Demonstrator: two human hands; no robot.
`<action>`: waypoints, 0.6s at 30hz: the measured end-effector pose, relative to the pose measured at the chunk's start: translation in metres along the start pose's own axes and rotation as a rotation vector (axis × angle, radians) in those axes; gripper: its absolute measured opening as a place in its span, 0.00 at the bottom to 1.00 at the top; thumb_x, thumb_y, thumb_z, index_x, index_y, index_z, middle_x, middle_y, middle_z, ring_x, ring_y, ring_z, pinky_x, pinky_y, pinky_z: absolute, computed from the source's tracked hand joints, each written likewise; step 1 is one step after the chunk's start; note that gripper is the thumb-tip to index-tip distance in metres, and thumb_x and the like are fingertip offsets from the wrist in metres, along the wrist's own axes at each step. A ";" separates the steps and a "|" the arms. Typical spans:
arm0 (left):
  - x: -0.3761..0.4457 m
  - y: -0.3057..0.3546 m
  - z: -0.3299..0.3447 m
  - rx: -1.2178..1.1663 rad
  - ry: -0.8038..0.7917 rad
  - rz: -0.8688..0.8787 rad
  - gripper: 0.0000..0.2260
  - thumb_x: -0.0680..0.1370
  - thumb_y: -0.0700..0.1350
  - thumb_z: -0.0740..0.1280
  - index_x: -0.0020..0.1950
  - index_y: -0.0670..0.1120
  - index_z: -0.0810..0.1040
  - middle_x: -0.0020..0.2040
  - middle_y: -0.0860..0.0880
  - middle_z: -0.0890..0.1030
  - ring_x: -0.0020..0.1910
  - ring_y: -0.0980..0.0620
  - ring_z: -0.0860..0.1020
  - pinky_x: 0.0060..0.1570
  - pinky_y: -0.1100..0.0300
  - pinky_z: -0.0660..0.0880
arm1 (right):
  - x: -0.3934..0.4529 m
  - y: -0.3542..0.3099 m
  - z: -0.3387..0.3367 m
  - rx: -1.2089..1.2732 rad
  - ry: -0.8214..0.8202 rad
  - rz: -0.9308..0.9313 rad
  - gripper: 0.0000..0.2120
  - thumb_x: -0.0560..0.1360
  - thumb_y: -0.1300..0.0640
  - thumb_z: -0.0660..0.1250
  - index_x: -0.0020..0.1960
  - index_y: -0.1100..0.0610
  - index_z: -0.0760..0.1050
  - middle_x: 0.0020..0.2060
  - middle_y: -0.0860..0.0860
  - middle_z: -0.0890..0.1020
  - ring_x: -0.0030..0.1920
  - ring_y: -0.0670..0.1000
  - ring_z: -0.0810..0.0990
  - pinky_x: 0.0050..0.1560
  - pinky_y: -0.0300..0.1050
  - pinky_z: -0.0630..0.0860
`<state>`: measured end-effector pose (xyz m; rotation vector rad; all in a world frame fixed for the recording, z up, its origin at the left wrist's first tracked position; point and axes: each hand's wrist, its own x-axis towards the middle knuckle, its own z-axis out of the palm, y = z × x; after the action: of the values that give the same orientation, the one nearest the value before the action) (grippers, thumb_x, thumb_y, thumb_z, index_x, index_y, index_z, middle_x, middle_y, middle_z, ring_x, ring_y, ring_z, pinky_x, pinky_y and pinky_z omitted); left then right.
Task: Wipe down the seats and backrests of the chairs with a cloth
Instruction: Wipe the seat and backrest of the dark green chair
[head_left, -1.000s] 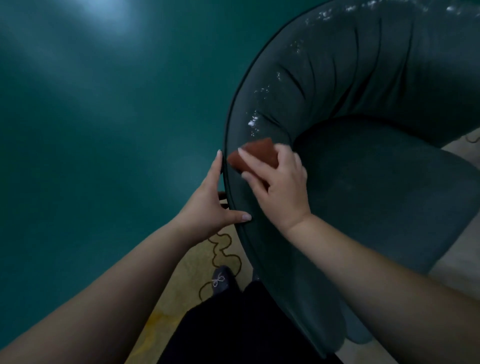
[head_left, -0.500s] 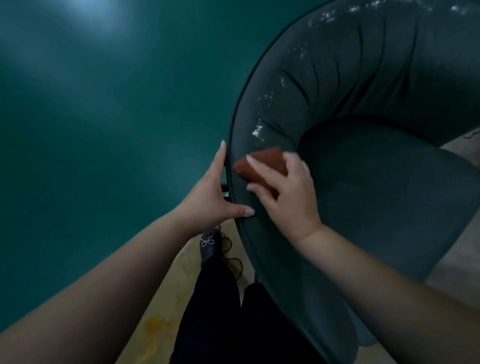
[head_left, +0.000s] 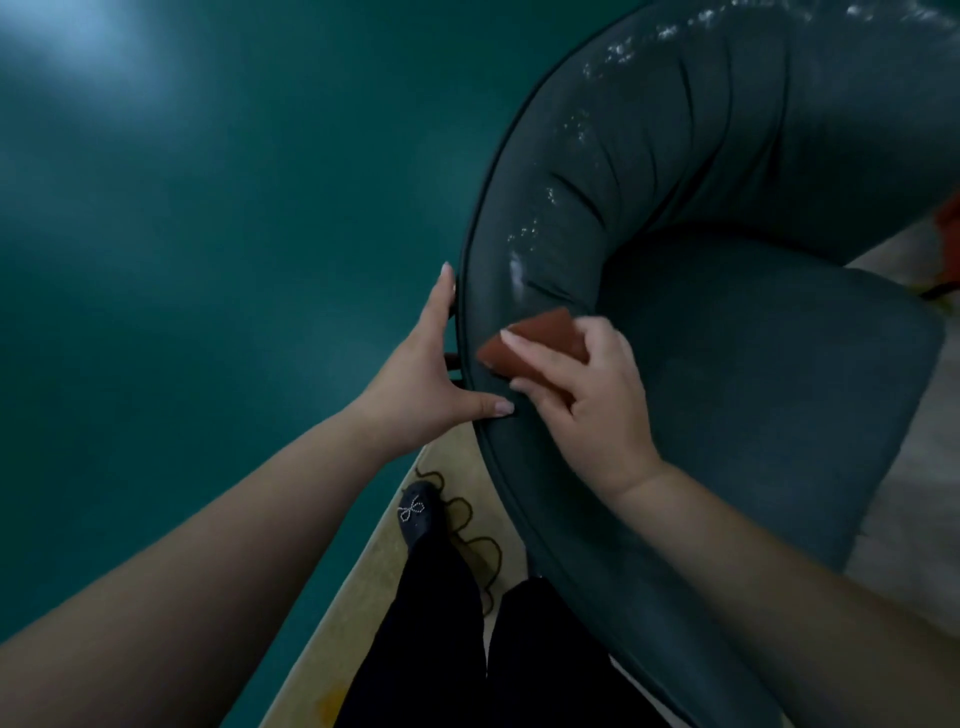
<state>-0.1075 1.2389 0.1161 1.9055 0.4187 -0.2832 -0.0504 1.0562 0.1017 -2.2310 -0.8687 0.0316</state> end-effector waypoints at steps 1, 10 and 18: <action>0.004 0.000 -0.003 0.002 -0.017 0.002 0.60 0.62 0.46 0.82 0.77 0.61 0.39 0.73 0.68 0.58 0.67 0.53 0.72 0.63 0.49 0.73 | 0.012 0.002 0.002 -0.012 0.010 0.013 0.17 0.74 0.48 0.65 0.63 0.43 0.78 0.53 0.56 0.74 0.52 0.57 0.72 0.52 0.53 0.74; 0.025 0.002 -0.019 0.039 -0.089 0.012 0.60 0.63 0.47 0.81 0.77 0.60 0.39 0.61 0.80 0.58 0.63 0.55 0.75 0.62 0.52 0.74 | 0.040 0.008 0.011 0.049 0.105 0.123 0.20 0.75 0.53 0.69 0.66 0.43 0.75 0.54 0.55 0.72 0.56 0.57 0.73 0.57 0.53 0.74; 0.039 0.009 -0.029 0.074 -0.131 0.030 0.59 0.63 0.48 0.81 0.77 0.59 0.38 0.65 0.70 0.60 0.64 0.54 0.74 0.64 0.52 0.73 | 0.092 0.019 0.018 -0.020 0.241 0.213 0.19 0.75 0.57 0.69 0.64 0.46 0.77 0.55 0.58 0.73 0.56 0.59 0.73 0.60 0.51 0.72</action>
<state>-0.0687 1.2689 0.1190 1.9507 0.2949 -0.4064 0.0267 1.1127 0.0966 -2.2789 -0.5027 -0.1441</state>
